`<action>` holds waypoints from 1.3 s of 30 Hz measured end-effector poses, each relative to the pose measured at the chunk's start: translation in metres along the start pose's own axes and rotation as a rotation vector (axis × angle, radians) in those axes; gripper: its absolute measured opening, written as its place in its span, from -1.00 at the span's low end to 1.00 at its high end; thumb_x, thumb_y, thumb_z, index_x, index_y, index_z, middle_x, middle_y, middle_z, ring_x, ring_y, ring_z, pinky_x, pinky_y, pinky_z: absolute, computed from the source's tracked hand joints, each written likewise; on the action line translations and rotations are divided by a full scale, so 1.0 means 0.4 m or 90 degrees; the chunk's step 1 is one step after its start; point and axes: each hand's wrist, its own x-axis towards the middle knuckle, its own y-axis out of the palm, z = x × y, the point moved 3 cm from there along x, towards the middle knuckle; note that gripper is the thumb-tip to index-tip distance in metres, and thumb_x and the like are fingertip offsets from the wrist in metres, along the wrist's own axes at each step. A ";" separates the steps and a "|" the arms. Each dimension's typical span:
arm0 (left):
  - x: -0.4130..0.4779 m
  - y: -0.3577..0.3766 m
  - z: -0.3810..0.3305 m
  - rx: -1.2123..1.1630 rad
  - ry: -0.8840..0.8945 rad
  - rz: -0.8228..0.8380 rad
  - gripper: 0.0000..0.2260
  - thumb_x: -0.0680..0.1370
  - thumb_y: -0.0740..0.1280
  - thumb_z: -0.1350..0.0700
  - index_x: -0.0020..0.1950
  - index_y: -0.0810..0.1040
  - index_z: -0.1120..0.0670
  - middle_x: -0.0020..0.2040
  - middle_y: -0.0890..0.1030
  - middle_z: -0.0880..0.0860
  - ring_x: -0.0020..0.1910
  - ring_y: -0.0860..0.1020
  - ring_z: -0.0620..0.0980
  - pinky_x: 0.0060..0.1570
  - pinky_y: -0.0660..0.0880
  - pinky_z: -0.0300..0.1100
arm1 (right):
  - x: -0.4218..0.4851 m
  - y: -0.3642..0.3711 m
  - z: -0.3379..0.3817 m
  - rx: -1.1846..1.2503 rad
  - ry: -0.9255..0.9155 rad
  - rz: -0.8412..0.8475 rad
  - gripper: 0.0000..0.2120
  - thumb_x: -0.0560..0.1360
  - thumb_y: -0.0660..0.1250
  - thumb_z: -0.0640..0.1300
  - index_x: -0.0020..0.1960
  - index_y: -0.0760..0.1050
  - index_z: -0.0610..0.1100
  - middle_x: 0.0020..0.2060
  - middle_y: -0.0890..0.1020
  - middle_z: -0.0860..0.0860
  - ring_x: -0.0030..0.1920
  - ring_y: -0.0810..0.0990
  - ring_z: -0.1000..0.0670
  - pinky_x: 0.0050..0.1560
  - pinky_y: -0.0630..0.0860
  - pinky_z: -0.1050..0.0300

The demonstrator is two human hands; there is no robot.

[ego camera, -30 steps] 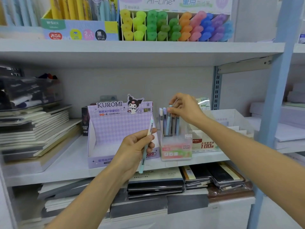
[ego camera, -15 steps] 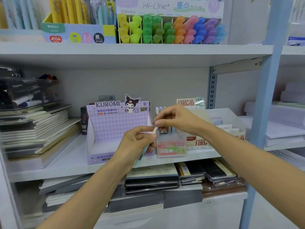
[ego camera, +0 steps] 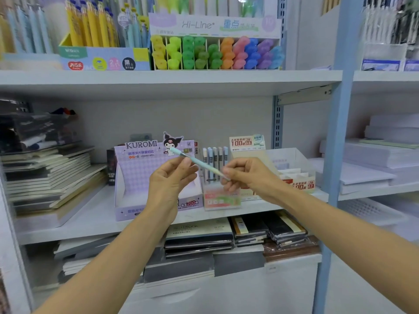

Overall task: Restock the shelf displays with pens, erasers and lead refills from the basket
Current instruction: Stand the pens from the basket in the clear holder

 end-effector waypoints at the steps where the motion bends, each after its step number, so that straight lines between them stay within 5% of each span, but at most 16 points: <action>1: -0.003 0.006 0.000 -0.007 0.003 0.000 -0.71 0.41 0.43 0.12 0.08 0.62 0.22 -0.05 0.69 0.14 -0.06 0.68 0.04 -0.06 0.61 -0.21 | -0.006 0.013 -0.007 -0.008 0.013 0.035 -0.82 0.45 0.39 -0.18 0.00 0.59 -0.26 -0.21 0.69 -0.16 -0.27 0.67 -0.05 -0.23 0.62 0.22; 4: -0.008 0.015 0.000 0.035 0.014 -0.001 -0.74 0.43 0.43 0.14 0.06 0.62 0.24 -0.08 0.70 0.16 -0.10 0.68 0.04 -0.11 0.60 -0.24 | -0.014 0.038 -0.002 -0.093 0.018 0.107 -0.86 0.54 0.34 -0.16 0.01 0.59 -0.22 -0.16 0.70 -0.14 -0.18 0.69 -0.07 -0.13 0.62 0.19; 9: -0.015 0.020 0.003 0.167 0.043 0.013 -0.81 0.43 0.47 0.16 -0.01 0.64 0.21 -0.17 0.72 0.14 -0.23 0.68 0.03 -0.19 0.61 -0.22 | 0.020 0.032 0.080 -0.120 -0.103 -0.061 -0.77 0.57 0.32 -0.09 0.11 0.58 -0.23 -0.12 0.70 -0.10 -0.13 0.68 -0.03 -0.15 0.62 0.18; 17: -0.019 0.031 0.024 0.280 0.110 0.017 -0.87 0.43 0.51 0.14 -0.11 0.61 0.14 -0.23 0.68 0.06 -0.25 0.63 -0.02 -0.21 0.60 -0.22 | 0.051 0.063 0.112 -0.166 -0.121 -0.062 -0.82 0.48 0.43 -0.19 0.07 0.62 -0.21 -0.20 0.70 -0.04 -0.23 0.66 0.09 -0.16 0.59 0.26; 22: -0.006 -0.010 0.053 0.669 0.273 0.079 -0.77 0.53 0.39 -0.01 0.18 0.54 -0.06 0.18 0.55 -0.12 0.18 0.46 -0.16 0.18 0.35 -0.24 | 0.071 -0.030 0.148 -0.076 -0.162 -0.227 -0.90 0.54 0.33 -0.27 0.03 0.57 -0.18 -0.17 0.67 -0.07 -0.20 0.66 0.05 -0.11 0.60 0.25; 27: -0.011 -0.037 0.126 0.904 0.285 0.231 -0.42 0.58 0.27 -0.12 0.55 0.12 -0.18 0.56 0.16 -0.09 0.49 0.17 -0.05 0.45 0.07 -0.08 | 0.115 -0.098 0.149 -0.199 -0.215 -0.345 -0.89 0.58 0.28 -0.26 0.09 0.53 -0.22 -0.16 0.65 -0.09 -0.18 0.67 0.03 -0.14 0.61 0.22; 34: -0.008 -0.064 0.161 0.973 0.357 0.250 -0.33 0.62 0.18 -0.13 0.57 -0.22 -0.20 0.42 0.36 -0.07 0.27 0.38 -0.05 0.31 0.25 -0.12 | 0.173 -0.079 0.015 -0.351 -0.144 -0.319 -0.90 0.58 0.29 -0.23 0.08 0.54 -0.19 -0.10 0.65 -0.15 -0.10 0.66 -0.07 -0.08 0.62 0.15; 39: -0.010 -0.069 0.163 0.963 0.400 0.255 -0.29 0.62 0.20 -0.09 0.57 -0.23 -0.15 0.24 0.49 -0.08 0.10 0.43 -0.08 0.20 0.28 -0.15 | 0.191 -0.079 0.003 -0.420 -0.144 -0.288 -0.88 0.58 0.29 -0.23 0.09 0.55 -0.19 -0.15 0.64 -0.07 -0.14 0.65 0.00 -0.01 0.63 0.10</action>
